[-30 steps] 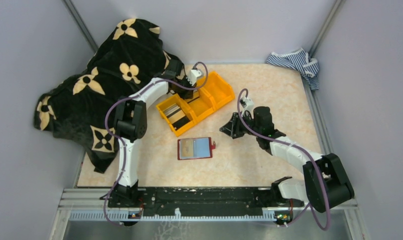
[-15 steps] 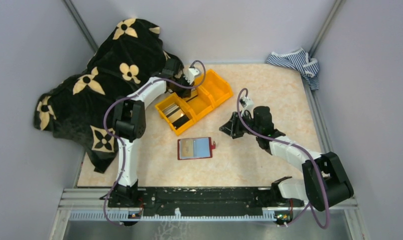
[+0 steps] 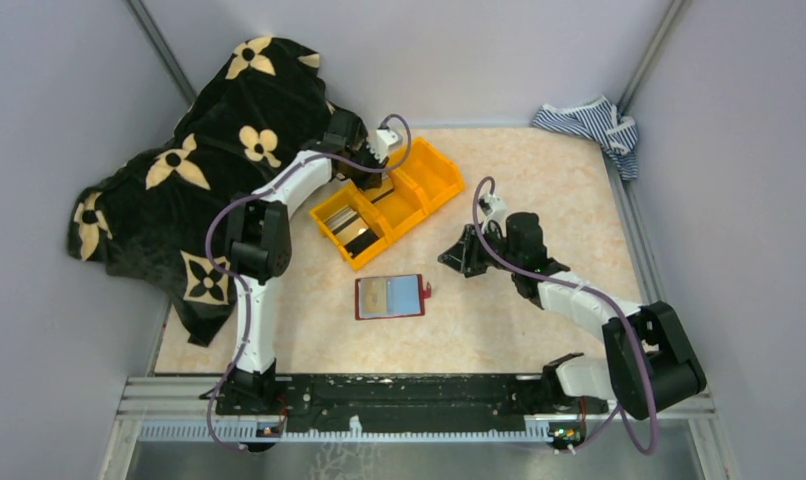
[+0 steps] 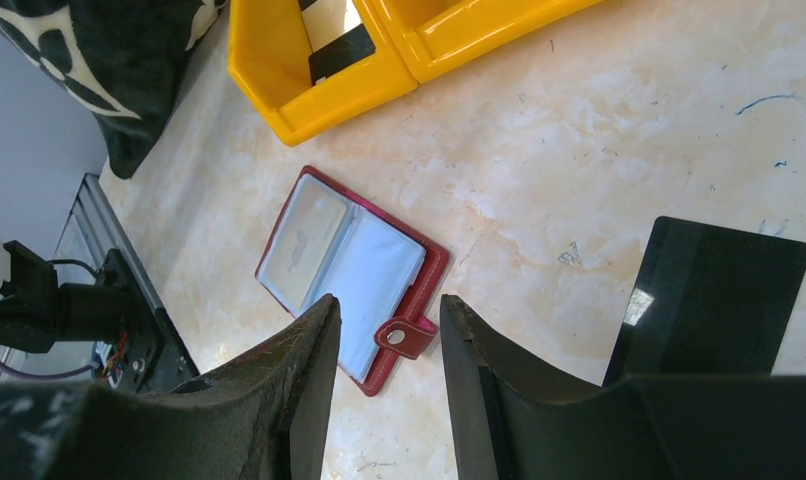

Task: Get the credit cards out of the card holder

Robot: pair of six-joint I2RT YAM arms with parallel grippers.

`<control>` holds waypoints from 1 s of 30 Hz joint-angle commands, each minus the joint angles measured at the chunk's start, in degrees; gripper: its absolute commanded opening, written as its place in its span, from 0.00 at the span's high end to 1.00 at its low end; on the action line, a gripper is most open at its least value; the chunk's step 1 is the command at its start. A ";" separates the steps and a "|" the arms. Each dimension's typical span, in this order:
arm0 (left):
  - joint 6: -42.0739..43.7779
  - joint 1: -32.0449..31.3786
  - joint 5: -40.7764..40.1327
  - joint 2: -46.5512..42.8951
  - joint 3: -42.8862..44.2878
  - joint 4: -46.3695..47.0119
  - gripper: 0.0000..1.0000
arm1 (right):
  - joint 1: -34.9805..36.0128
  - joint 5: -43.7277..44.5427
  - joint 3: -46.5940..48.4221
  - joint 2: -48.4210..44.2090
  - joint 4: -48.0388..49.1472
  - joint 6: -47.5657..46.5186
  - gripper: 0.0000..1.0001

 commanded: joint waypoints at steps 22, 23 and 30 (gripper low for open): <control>-11.19 -0.16 -7.39 -15.17 -5.79 16.25 0.85 | -0.40 -1.55 -0.01 1.32 4.28 0.75 0.58; -13.21 -0.91 -10.57 -16.91 -7.39 18.84 0.84 | -0.40 -1.48 0.13 1.22 4.34 0.96 0.58; -17.48 -14.84 -46.18 -29.41 -28.43 41.38 0.18 | 2.08 2.45 3.03 -1.14 -0.50 -1.28 0.52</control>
